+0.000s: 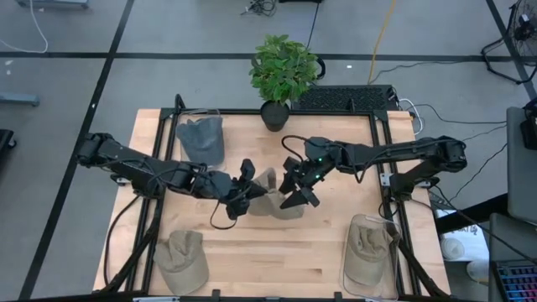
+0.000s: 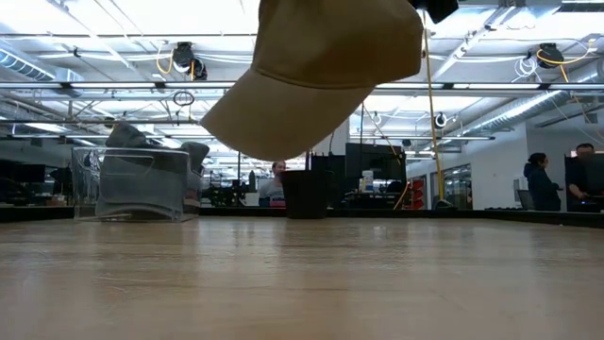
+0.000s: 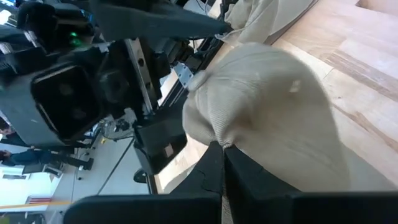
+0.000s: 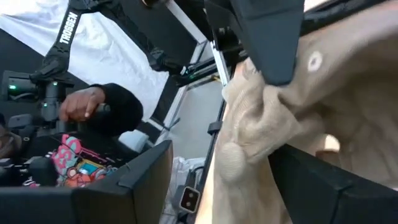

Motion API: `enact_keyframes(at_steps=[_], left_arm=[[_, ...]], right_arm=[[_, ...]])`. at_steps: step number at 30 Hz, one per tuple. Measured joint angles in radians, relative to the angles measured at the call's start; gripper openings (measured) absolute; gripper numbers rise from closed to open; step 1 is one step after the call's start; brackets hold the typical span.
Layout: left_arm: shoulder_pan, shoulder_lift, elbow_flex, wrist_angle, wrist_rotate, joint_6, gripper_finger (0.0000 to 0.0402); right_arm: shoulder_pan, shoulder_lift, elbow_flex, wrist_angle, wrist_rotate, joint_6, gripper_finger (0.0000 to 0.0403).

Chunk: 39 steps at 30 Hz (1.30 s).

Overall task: Pick & Place hat
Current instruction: Put the right brown cap into the right transparent bin

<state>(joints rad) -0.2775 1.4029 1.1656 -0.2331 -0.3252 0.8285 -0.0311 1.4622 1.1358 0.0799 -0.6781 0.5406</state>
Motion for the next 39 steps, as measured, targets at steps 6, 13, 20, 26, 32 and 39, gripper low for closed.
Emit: enact_keyframes(at_steps=[6, 13, 20, 26, 32, 39], left_arm=[[0.01, -0.001, 0.0, -0.002, 0.002, -0.019, 0.0003], [0.009, -0.001, 0.0, -0.001, 0.006, -0.027, 0.0004], [0.01, -0.001, 0.0, -0.001, 0.005, -0.1, 0.0017], [0.01, -0.001, 0.0, 0.006, -0.033, -0.263, 0.003], [0.01, -0.009, 0.0, 0.021, -0.232, -0.529, 0.0032], [0.029, -0.024, -0.001, 0.032, -0.234, -0.573, 0.0033]], right_arm=[[0.0, -0.002, 0.0, 0.014, -0.003, -0.028, 0.0228], [0.0, -0.002, 0.0, 0.014, 0.0, -0.077, 0.0111], [0.0, -0.002, 0.0, 0.016, 0.028, -0.158, 0.0016], [0.0, -0.003, 0.0, -0.045, 0.056, -0.168, 0.0008], [-0.001, -0.082, 0.0, -0.163, 0.114, -0.17, 0.0008], [0.005, -0.231, -0.001, -0.33, 0.319, -0.223, 0.0008]])
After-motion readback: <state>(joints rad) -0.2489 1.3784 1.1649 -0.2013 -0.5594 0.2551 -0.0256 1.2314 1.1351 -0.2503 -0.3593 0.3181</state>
